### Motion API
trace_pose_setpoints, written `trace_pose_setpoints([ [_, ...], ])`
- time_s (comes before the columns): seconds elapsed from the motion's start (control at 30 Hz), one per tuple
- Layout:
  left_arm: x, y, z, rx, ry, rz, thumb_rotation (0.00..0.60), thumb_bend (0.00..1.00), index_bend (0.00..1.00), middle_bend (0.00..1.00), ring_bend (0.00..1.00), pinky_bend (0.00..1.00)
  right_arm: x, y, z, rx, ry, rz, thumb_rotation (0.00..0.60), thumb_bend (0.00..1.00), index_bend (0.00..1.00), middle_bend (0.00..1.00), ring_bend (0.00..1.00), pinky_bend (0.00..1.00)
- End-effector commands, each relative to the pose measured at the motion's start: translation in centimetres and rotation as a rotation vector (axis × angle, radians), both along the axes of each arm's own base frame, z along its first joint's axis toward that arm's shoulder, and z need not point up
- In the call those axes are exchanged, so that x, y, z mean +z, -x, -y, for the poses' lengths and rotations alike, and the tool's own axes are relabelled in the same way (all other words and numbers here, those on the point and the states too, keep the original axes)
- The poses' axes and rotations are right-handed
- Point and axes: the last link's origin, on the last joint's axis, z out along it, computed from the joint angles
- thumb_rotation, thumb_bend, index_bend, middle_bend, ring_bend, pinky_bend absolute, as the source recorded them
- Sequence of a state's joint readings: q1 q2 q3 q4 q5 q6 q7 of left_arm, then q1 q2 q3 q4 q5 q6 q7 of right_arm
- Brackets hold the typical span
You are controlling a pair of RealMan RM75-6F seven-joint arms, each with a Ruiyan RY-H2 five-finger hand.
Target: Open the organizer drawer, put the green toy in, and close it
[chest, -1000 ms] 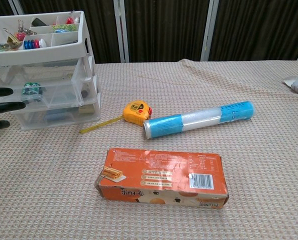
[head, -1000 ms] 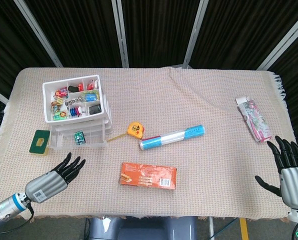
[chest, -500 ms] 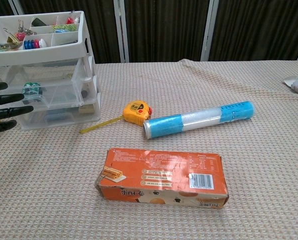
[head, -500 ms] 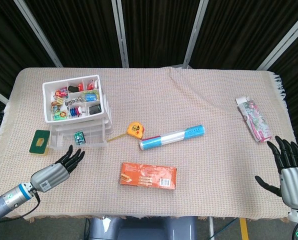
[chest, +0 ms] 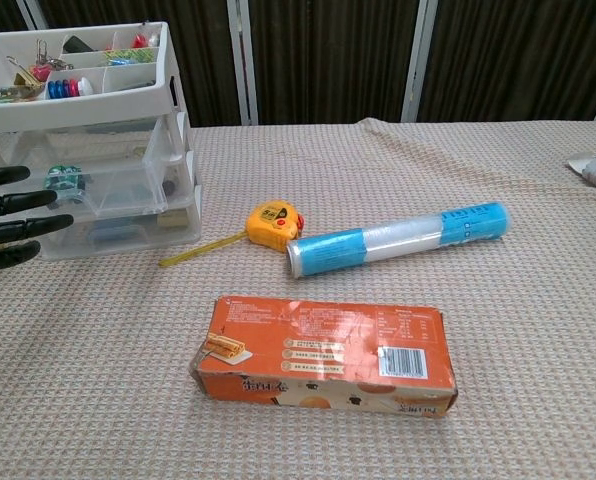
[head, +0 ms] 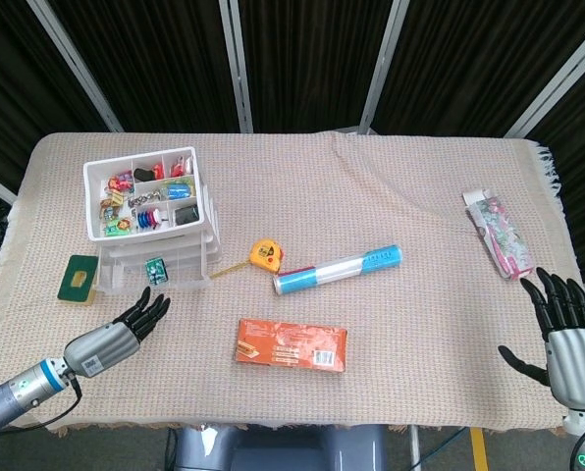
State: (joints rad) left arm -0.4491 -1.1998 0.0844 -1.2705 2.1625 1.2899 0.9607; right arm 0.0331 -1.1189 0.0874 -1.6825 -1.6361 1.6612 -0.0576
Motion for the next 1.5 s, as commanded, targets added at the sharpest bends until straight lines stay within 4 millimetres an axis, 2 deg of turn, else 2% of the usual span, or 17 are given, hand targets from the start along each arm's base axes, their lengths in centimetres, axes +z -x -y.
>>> trace_pose_setpoints([
  [0.03, -0.2, -0.3, 0.3, -0.019, 0.014, -0.005, 0.600, 0.92, 0.26, 0.08, 0.08, 0.14, 0.0, 0.0, -0.1, 0.001, -0.001, 0.001, 0.600, 0.00, 0.10, 0.00, 0.00, 0.02],
  [0.3, -1.1, -0.3, 0.2, -0.004, 0.023, -0.034, 0.600, 0.92, 0.26, 0.09, 0.08, 0.14, 0.2, 0.0, -0.1, 0.001, 0.003, 0.006, 0.600, 0.00, 0.10, 0.00, 0.00, 0.02],
  [1.07, -1.6, 0.4, -2.9, 0.102, -0.051, -0.013, 0.600, 0.92, 0.25, 0.10, 0.09, 0.14, 0.1, 0.0, -0.1, -0.001, -0.001, 0.006, 0.600, 0.00, 0.10, 0.00, 0.00, 0.02],
  [1.5, -1.3, 1.4, -4.7, 0.165, -0.108, -0.003, 0.600, 0.92, 0.25, 0.10, 0.09, 0.14, -0.1, 0.0, -0.1, 0.003, -0.005, -0.002, 0.600, 0.00, 0.10, 0.00, 0.00, 0.02],
])
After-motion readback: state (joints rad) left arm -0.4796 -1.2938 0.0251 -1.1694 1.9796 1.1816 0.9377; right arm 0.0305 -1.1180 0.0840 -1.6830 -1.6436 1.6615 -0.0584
